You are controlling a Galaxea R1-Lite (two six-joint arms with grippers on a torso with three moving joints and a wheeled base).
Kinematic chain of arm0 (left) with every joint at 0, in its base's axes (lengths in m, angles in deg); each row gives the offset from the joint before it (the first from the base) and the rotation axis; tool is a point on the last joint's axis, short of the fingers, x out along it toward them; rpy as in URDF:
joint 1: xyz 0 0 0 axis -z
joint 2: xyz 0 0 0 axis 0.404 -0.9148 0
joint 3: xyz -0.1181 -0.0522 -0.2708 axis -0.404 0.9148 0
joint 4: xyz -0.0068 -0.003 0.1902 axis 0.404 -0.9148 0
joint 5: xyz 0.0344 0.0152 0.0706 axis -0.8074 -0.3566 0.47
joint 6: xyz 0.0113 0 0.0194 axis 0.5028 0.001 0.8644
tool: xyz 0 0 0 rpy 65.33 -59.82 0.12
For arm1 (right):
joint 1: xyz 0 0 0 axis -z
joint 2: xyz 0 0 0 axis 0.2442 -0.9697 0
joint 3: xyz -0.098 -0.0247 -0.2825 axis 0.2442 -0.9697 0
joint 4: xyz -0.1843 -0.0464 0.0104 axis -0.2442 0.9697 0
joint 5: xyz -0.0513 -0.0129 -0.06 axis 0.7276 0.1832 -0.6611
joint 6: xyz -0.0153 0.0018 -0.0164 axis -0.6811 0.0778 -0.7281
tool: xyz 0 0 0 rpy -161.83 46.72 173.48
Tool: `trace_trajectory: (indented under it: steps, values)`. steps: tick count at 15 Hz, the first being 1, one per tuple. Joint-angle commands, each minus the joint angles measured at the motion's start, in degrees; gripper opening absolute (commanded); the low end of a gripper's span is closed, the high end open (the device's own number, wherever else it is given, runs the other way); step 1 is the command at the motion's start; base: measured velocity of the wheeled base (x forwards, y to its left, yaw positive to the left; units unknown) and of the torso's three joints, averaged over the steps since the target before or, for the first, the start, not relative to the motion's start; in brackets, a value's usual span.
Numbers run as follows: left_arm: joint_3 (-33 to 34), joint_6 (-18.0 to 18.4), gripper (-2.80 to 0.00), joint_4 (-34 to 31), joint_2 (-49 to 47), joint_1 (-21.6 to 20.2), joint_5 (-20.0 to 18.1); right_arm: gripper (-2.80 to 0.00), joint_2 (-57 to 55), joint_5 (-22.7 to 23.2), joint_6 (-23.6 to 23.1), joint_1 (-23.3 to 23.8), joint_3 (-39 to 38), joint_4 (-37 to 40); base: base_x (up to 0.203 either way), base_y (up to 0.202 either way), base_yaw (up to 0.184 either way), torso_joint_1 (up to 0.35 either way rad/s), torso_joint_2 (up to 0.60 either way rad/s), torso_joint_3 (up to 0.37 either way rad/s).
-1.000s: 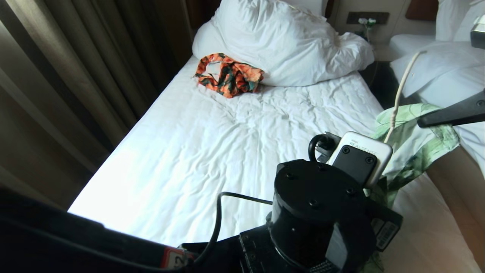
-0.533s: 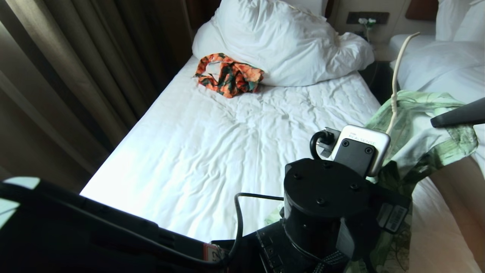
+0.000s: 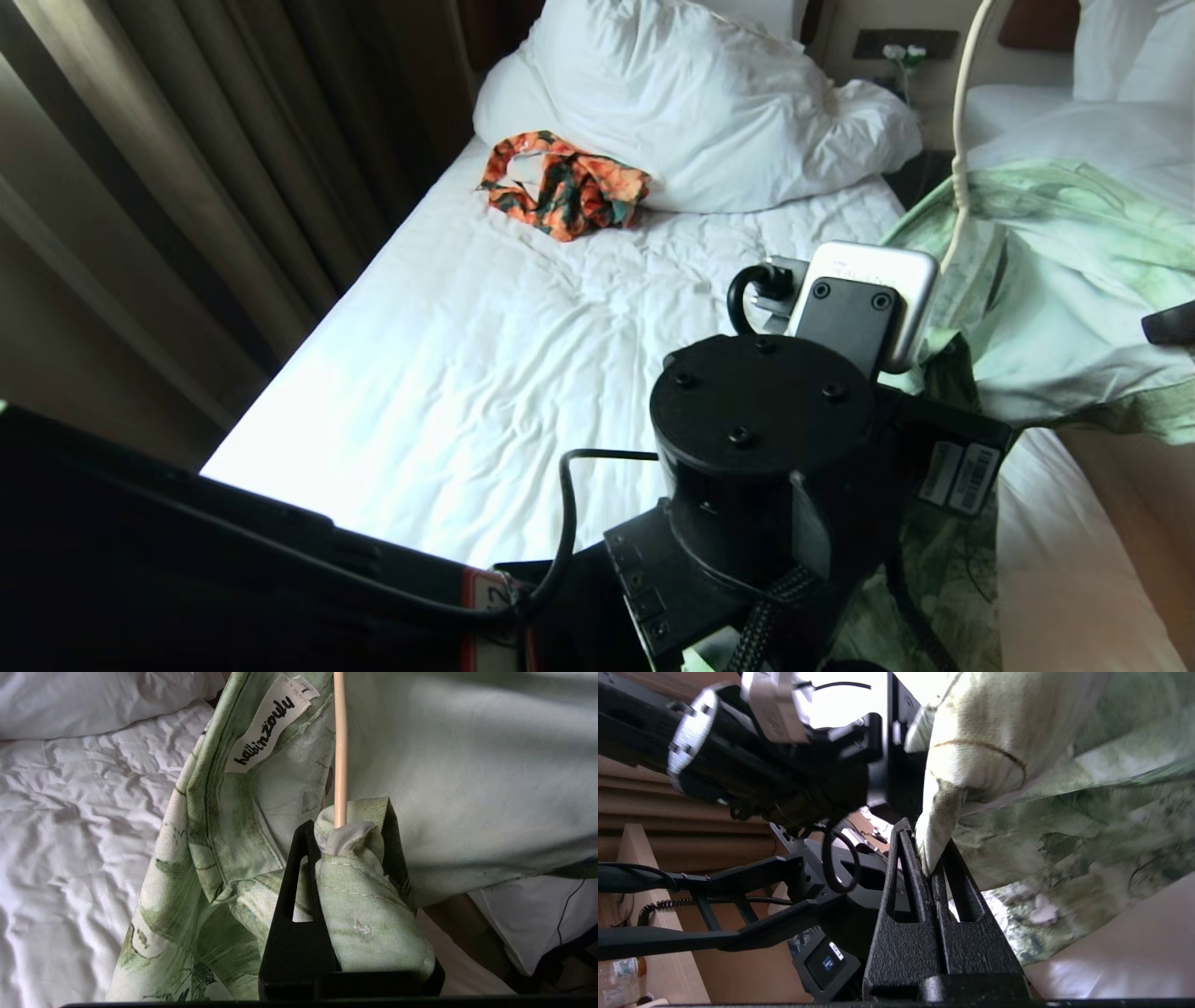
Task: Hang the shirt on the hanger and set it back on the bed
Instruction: Hook the other side of the shirt onto the hanger
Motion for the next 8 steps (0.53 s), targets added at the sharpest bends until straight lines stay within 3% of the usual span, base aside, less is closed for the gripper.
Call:
trace_trajectory:
  steps: [1,6,7,8]
  values:
    - [-0.4,0.2,-2.8,0.3,2.6,-0.7,0.2,-2.8,1.2,0.3,-1.3,0.0,-2.0,0.3,0.0,0.0,0.0,0.0,0.0,0.0]
    - [-0.9,1.4,-2.8,0.3,4.9,-1.3,0.1,-2.8,3.1,-0.1,-2.3,0.3,-2.9,0.0,0.0,0.0,0.0,0.0,0.0,0.0]
    - [-0.8,1.6,-2.8,0.3,5.2,-1.3,0.1,0.0,3.4,-0.2,-2.2,0.3,-2.9,0.0,0.0,0.0,0.0,0.0,0.0,0.0]
    - [-0.8,1.6,-2.8,0.3,5.5,-1.3,0.1,0.0,3.8,-0.3,-2.0,0.3,-2.7,0.2,0.0,0.0,0.0,0.0,0.0,0.0]
